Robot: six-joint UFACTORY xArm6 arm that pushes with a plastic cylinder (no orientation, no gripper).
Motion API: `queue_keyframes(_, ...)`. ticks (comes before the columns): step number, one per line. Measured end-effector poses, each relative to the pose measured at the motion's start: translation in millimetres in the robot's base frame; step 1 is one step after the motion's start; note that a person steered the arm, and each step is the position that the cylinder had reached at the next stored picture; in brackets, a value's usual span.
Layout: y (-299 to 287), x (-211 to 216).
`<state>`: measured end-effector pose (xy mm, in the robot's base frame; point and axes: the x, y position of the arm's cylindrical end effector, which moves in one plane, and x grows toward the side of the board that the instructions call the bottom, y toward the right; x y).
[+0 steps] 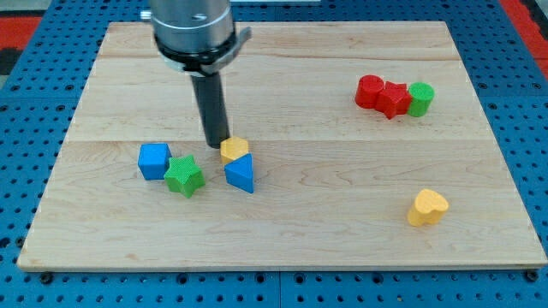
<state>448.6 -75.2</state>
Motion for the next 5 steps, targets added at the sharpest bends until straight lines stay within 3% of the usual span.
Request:
queue_keyframes(1,-47,22)
queue_keyframes(2,-4,40)
queue_keyframes(4,138,-29)
queue_keyframes(5,152,-50)
